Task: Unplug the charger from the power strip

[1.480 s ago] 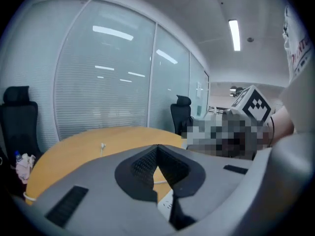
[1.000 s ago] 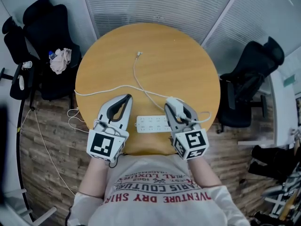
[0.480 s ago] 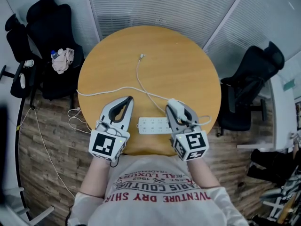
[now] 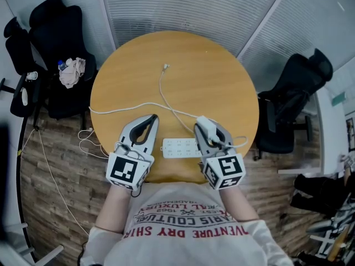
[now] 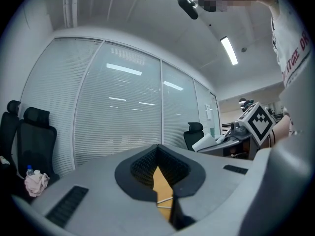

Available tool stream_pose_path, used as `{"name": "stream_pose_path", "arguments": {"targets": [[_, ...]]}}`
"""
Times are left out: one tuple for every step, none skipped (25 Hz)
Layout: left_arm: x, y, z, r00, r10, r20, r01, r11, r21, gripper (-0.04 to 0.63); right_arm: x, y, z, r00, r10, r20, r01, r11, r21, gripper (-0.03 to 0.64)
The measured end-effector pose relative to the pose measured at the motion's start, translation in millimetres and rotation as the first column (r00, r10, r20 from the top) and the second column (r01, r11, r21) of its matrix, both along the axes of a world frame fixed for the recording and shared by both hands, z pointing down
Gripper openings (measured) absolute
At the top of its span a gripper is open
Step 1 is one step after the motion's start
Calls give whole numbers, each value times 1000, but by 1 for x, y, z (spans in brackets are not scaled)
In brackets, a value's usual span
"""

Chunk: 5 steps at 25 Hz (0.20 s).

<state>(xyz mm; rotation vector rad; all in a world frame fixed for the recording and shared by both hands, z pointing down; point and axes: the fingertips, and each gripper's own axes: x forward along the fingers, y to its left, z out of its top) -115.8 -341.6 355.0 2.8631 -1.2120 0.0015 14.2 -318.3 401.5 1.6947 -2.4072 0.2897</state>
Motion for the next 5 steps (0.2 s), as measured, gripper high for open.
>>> {"name": "stream_pose_path", "arguments": {"targets": [[0,0,0,1000,0,2,0,1000,1,32,0,0,0,1000,1,2,-1,1000,-2,155],[0,0,1,1000,-1,6,1,1000,4,32,0,0,0,1000,3,4,-3,1000,-3,155],[0,0,1,1000,-2,13,1,1000,6,32,0,-1,0,1000,5,5,-5,1000,-2,155],[0,0,2,1000,-2,22,2,1000,9,32,-1,-1,-1,1000,7,6,-7,1000,-2,155],[0,0,3,1000,-3,31,3,1000,13,32,-1,-2,-2,1000,10,6,-10,1000,-1,155]]}}
